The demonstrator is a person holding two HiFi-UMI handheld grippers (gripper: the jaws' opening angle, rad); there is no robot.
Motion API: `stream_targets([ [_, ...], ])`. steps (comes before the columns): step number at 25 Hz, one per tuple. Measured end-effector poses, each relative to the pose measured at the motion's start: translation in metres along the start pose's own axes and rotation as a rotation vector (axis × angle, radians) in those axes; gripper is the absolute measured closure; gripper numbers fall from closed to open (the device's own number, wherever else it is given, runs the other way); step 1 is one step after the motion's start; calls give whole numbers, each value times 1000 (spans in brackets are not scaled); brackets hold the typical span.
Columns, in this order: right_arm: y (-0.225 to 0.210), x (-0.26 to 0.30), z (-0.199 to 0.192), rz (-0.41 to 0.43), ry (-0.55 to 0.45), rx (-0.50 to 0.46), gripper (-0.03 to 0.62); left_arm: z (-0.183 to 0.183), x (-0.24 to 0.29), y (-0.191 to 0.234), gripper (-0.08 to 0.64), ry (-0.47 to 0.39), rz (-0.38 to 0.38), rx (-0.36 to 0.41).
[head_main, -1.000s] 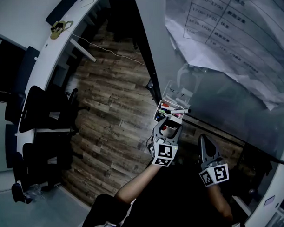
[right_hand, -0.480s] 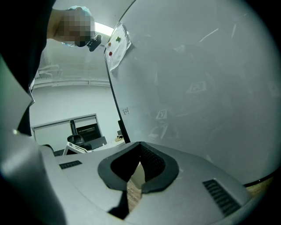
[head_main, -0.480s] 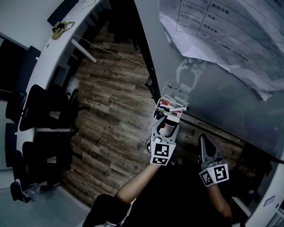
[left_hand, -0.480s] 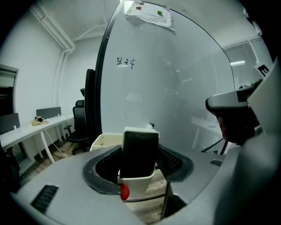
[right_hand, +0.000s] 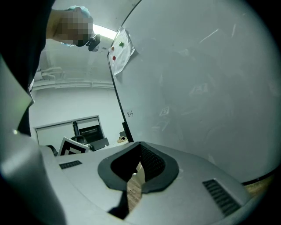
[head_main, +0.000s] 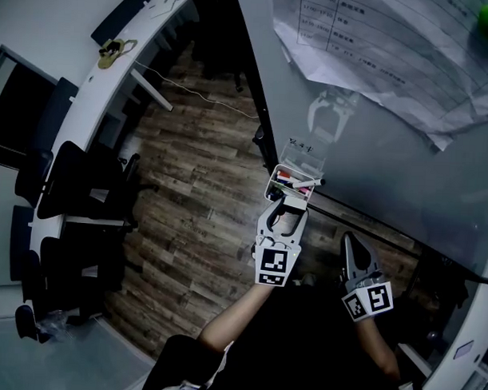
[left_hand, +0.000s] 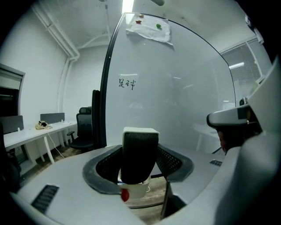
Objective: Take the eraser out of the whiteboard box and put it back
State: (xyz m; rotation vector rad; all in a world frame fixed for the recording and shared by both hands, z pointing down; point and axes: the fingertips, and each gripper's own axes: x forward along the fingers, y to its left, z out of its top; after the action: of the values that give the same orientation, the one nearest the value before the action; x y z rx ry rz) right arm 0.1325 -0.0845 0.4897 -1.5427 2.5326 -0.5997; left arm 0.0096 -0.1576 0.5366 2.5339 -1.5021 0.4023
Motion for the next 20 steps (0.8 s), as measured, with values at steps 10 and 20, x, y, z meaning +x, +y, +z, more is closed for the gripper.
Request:
stream_targets([
  [10,7,-23,1,39,-16,-3,577,24,-32,-13,311,-60,24,5],
  [20,16,-59,-3,85,-24,11,577,31,-80,-43,313,-82,51,-6],
])
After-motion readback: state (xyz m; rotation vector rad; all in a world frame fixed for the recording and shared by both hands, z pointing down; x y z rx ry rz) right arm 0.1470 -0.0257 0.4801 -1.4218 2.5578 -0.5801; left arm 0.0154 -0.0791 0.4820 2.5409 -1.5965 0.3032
